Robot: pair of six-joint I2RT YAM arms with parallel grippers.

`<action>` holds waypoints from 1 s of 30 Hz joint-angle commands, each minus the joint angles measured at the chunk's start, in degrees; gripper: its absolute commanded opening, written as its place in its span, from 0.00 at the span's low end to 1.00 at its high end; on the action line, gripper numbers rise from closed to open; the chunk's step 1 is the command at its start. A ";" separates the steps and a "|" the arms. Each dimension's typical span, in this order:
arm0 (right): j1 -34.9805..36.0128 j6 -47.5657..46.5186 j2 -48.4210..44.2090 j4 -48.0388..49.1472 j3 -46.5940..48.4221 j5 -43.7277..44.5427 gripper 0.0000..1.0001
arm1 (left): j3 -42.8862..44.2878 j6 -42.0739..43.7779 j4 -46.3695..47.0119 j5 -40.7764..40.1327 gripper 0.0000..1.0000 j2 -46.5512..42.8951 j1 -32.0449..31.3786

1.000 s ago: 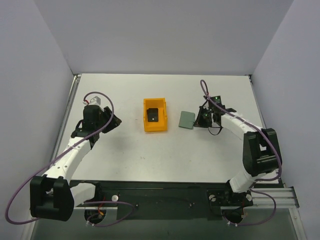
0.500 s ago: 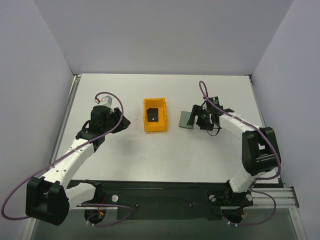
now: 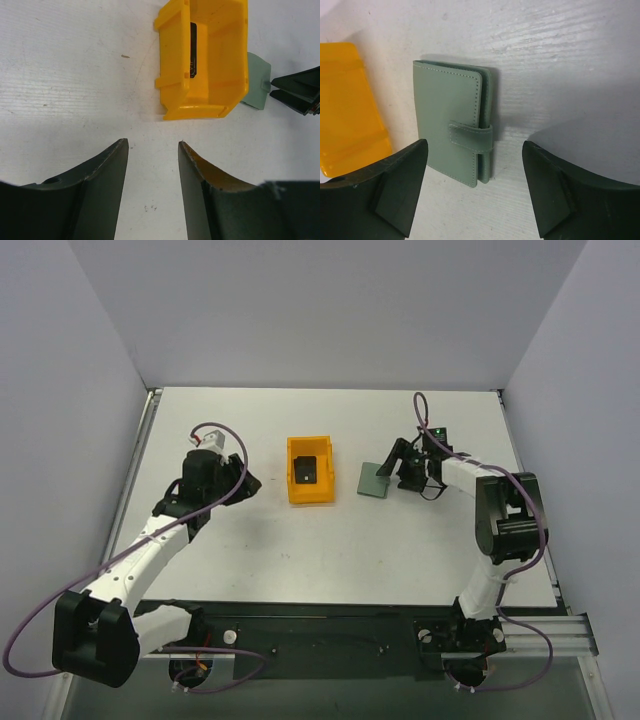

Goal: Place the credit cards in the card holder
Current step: Pick up the card holder from the center of the board.

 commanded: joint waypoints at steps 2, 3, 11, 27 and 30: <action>0.29 0.94 2.54 -0.46 2.60 -2.64 0.69 | 3.49 1.19 1.57 -0.49 0.55 0.81 -0.21; 0.38 0.94 2.80 -0.46 2.69 -2.99 0.68 | 3.58 1.28 1.57 -0.67 0.55 0.82 -0.21; 1.26 1.91 5.97 -1.17 4.63 -3.78 0.49 | 4.02 1.28 1.31 -0.67 0.54 1.78 -0.12; 3.36 -3.44 -9.21 -5.72 1.55 2.36 0.00 | 5.34 0.14 -4.73 -6.88 0.40 1.78 1.37; 6.78 -9.05 -12.04 -17.82 5.75 6.22 0.00 | 6.48 -2.58 -7.30 -7.72 0.33 1.61 3.74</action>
